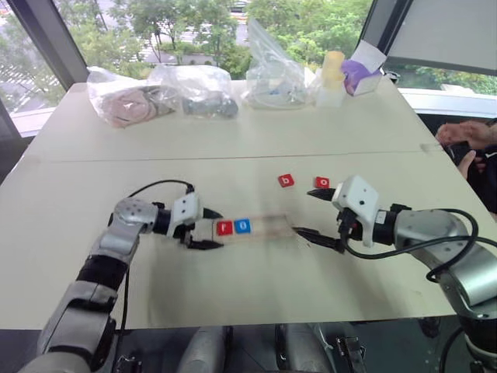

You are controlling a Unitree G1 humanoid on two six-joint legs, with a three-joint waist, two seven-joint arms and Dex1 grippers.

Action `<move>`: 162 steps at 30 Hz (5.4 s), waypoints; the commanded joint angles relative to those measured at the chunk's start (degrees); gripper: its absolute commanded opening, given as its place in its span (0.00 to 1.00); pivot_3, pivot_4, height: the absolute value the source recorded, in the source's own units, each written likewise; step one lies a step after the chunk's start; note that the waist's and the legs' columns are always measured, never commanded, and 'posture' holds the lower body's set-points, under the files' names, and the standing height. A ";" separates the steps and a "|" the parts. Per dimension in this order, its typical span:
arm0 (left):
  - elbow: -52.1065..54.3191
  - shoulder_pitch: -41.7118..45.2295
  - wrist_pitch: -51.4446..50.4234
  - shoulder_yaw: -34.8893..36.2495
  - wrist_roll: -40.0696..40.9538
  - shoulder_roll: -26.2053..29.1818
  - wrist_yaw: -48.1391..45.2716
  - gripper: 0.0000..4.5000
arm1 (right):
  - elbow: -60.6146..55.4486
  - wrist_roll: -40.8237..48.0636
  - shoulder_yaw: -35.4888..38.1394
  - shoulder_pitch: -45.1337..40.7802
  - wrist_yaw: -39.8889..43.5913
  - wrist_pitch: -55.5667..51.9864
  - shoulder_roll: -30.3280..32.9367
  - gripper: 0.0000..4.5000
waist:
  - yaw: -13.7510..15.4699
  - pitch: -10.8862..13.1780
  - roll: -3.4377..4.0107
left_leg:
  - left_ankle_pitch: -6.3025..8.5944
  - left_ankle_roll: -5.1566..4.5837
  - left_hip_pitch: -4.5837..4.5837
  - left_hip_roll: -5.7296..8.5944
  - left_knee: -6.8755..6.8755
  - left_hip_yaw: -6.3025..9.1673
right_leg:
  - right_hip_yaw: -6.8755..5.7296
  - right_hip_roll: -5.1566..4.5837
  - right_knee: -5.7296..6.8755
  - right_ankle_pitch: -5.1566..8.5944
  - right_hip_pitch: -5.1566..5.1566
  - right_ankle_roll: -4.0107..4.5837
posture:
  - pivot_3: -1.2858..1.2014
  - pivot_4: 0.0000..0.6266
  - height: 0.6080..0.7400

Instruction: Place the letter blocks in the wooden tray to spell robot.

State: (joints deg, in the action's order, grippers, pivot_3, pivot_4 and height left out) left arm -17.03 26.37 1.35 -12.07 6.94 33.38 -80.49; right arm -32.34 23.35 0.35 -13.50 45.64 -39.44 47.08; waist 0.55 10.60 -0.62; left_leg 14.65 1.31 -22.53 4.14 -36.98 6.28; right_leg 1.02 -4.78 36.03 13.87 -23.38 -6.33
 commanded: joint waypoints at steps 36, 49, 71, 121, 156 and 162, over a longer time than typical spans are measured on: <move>6.57 -10.75 -2.89 3.55 0.09 9.49 8.78 1.00 | 38.72 -16.85 -5.63 -24.44 -32.53 -8.07 -33.08 1.00 | -1.98 -0.18 0.36 | -0.10 0.14 0.14 -0.04 0.16 0.02 | 0.13 0.19 0.16 -0.12 -0.16 0.20 | 0.52 0.24 1.00; 20.80 -21.93 -10.55 13.10 9.98 14.84 11.45 1.00 | 46.03 -18.30 -7.44 -28.21 -31.97 -3.84 -38.12 1.00 | -3.28 -0.20 0.41 | -0.24 0.32 0.21 -0.10 0.86 -0.02 | 0.37 0.33 0.20 -0.15 -0.60 0.36 | 0.52 0.24 1.00; 36.42 -22.38 -25.75 21.86 24.90 16.98 13.96 1.00 | 46.80 -23.19 -9.87 -27.36 -33.01 -5.96 -39.85 0.27 | -2.91 -0.20 0.40 | -0.27 0.38 0.08 -0.04 0.84 -0.04 | 0.38 0.37 0.20 -0.16 -0.71 0.37 | 0.52 0.24 1.00; 44.95 -22.81 -28.86 17.65 27.82 15.11 14.87 1.00 | 35.03 -8.68 -7.66 -6.24 31.98 26.40 6.05 0.98 | -1.46 -0.03 0.17 | -0.20 0.24 0.15 -0.10 0.70 -0.16 | 0.24 0.21 -0.01 -0.02 -0.35 0.29 | 0.52 0.24 1.00; 44.51 -25.81 -25.07 18.06 25.70 17.01 14.05 1.00 | 18.46 -15.56 -22.98 -18.28 21.80 8.25 -9.29 0.25 | -1.15 -0.04 0.14 | -0.21 0.27 0.09 -0.02 0.69 -0.07 | 0.25 0.09 -0.05 0.06 -0.38 0.46 | 0.52 0.24 1.00; 45.19 -26.97 -24.42 17.62 25.29 16.75 14.69 1.00 | 20.48 -18.80 -26.83 -19.25 18.49 6.05 -12.20 0.25 | -1.30 -0.04 0.15 | -0.21 0.28 0.09 -0.04 0.73 -0.07 | 0.26 0.13 0.02 0.00 -0.48 0.37 | 0.52 0.24 1.00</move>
State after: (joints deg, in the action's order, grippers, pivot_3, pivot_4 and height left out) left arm 27.00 -0.47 -24.21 5.24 32.42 50.20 -65.98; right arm -11.27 5.22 -26.16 -31.77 64.96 -32.97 35.47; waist -0.75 10.57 -0.47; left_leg 14.43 1.60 -22.43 4.10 -36.25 6.22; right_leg 1.28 -4.64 36.05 13.87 -23.86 -5.96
